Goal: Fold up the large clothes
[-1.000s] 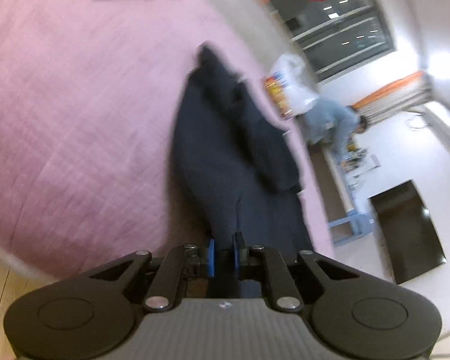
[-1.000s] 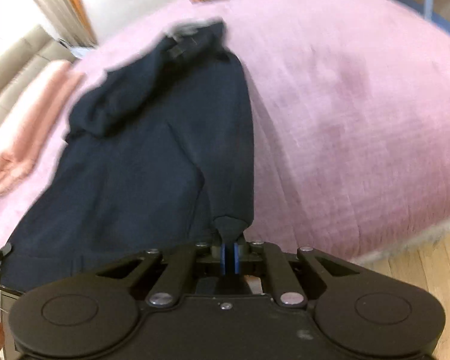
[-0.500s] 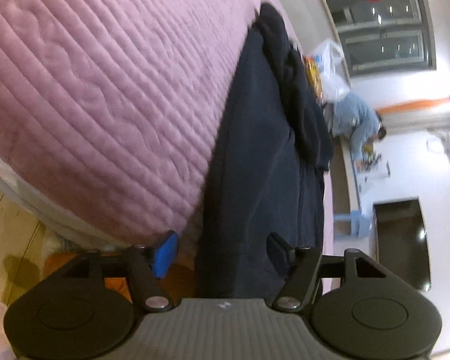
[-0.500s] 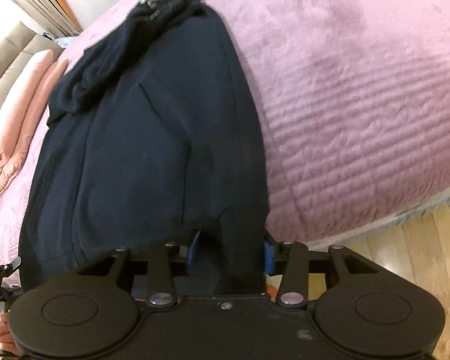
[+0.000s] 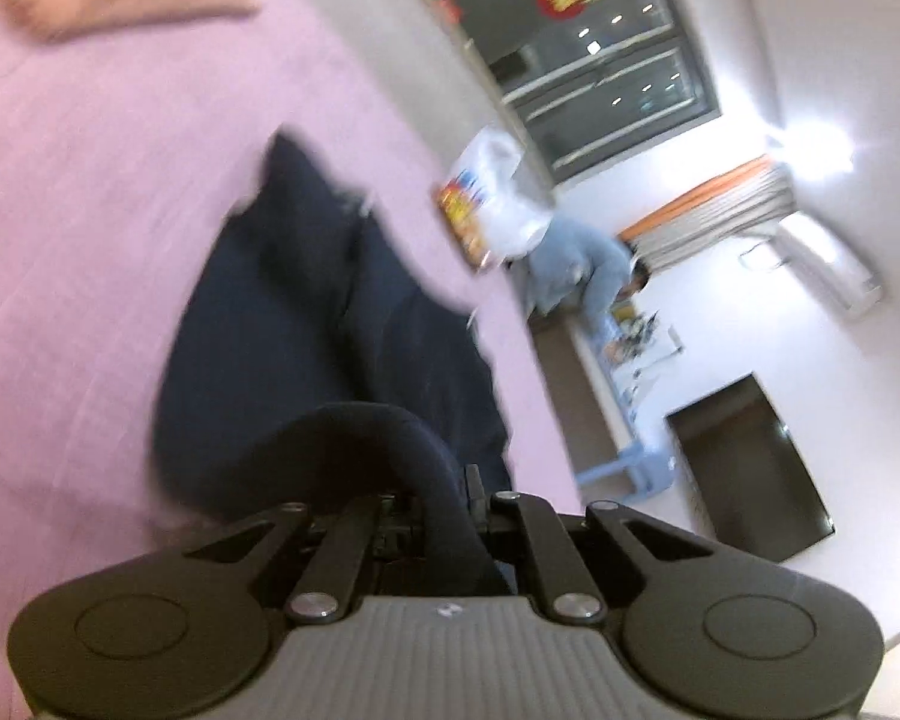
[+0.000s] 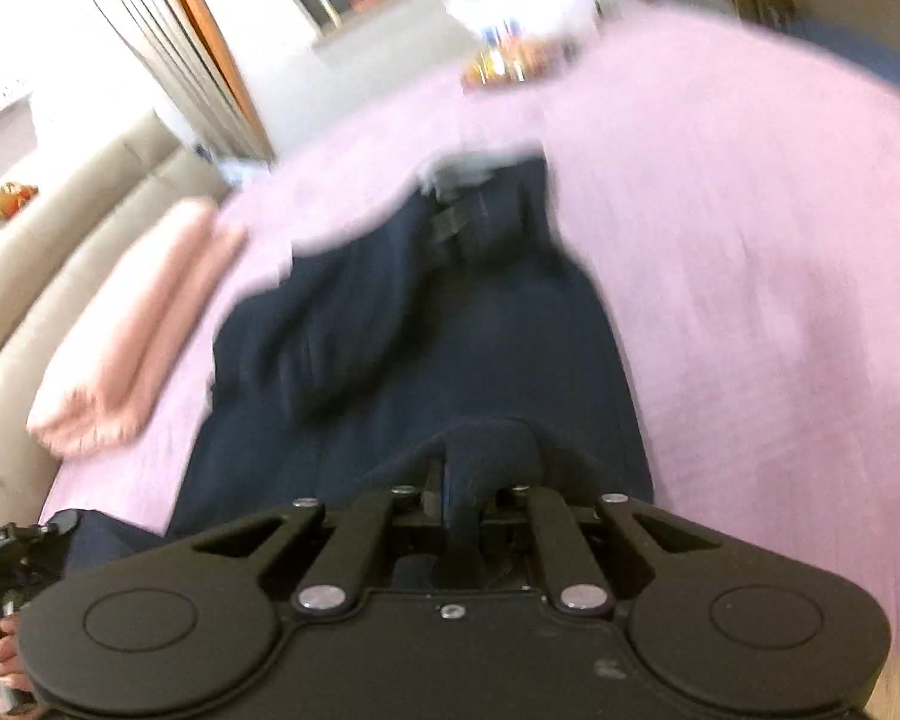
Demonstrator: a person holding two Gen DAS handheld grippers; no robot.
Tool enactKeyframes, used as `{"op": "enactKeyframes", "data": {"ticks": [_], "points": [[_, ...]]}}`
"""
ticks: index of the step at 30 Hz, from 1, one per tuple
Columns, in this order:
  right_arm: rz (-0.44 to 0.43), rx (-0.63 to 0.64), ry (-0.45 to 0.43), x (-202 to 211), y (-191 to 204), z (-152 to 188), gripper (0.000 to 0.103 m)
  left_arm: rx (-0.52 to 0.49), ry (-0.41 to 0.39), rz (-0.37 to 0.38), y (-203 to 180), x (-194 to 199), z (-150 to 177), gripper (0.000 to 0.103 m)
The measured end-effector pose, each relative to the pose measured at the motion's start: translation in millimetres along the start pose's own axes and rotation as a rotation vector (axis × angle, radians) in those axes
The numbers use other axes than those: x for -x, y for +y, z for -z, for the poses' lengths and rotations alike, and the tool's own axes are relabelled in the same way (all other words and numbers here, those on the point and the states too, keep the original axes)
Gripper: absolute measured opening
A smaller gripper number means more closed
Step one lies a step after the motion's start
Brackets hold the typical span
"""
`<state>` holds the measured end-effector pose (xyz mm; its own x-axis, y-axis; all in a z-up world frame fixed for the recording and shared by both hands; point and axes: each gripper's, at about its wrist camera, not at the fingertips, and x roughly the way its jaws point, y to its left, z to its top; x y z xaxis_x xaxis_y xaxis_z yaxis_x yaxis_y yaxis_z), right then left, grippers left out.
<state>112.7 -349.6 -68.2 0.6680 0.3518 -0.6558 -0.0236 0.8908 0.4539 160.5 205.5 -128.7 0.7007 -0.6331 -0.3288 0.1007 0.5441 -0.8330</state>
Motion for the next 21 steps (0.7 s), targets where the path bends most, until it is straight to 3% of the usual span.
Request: {"op": "enactKeyframes", "data": {"ticks": [3,6,7,8,10,13,17,21], "points": [[0.019,0.028,-0.089,-35,10,-45,0.009,-0.044,-0.058,-0.027,-8,-48,-48,0.011],[0.047,-0.01,-0.156,-80,10,-84,0.013,-0.015,-0.091,-0.08,-3,-97,-91,0.03],[0.082,-0.023,-0.156,-94,8,-94,0.032,-0.014,-0.111,-0.136,-1,-109,-100,0.035],[0.111,-0.039,-0.15,-105,8,-101,0.038,-0.008,-0.128,-0.185,2,-117,-107,0.037],[0.123,-0.068,-0.156,-109,-1,-104,0.039,0.002,-0.123,-0.198,11,-122,-111,0.045],[0.145,-0.046,-0.159,-96,-16,-87,0.071,-0.028,-0.089,-0.207,22,-113,-103,0.054],[0.193,0.041,-0.104,-94,-21,-64,0.065,-0.058,-0.049,-0.242,34,-95,-99,0.055],[0.171,0.132,-0.106,-99,-9,-59,0.065,-0.166,-0.027,-0.295,27,-104,-104,0.055]]}}
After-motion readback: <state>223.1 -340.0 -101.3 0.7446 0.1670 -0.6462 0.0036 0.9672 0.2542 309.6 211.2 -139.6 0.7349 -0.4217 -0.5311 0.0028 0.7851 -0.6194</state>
